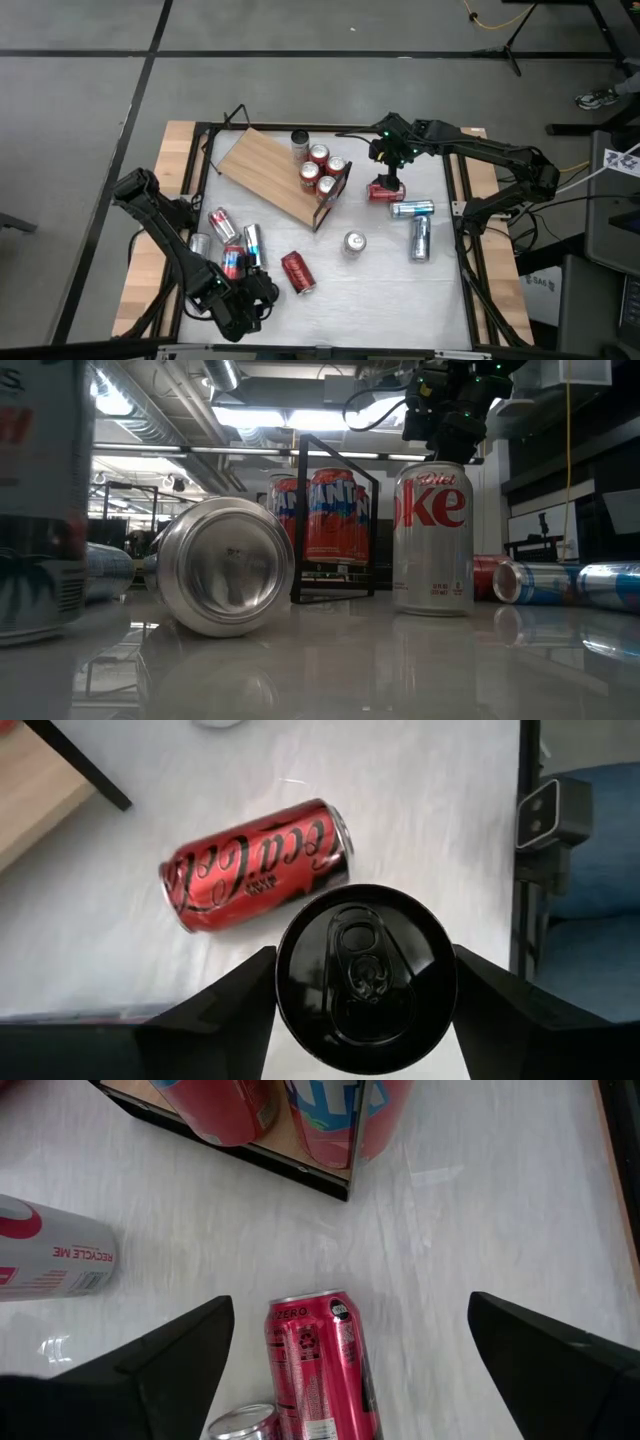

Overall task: Pick and place cans onto a shelf
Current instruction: Put the right pink and white soda can on the shelf aligned with the other right pink and white soda can

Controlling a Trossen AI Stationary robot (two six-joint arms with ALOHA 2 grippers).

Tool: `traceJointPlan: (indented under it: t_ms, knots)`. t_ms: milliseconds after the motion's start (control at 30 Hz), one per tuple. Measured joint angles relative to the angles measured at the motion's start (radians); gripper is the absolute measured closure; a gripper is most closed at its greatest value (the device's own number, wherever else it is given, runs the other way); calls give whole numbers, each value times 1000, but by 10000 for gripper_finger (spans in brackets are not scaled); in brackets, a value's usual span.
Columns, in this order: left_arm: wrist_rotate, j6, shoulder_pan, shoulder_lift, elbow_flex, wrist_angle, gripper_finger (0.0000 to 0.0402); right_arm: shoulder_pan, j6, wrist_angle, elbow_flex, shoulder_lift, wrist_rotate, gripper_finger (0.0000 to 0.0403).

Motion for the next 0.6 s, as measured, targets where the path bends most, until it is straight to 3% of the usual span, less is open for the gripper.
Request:
traceJointPlan:
  t_ms: [600]
  knots:
    - [45,257,123,-188,0,-84,171,0,0,0,0,0,0,13]
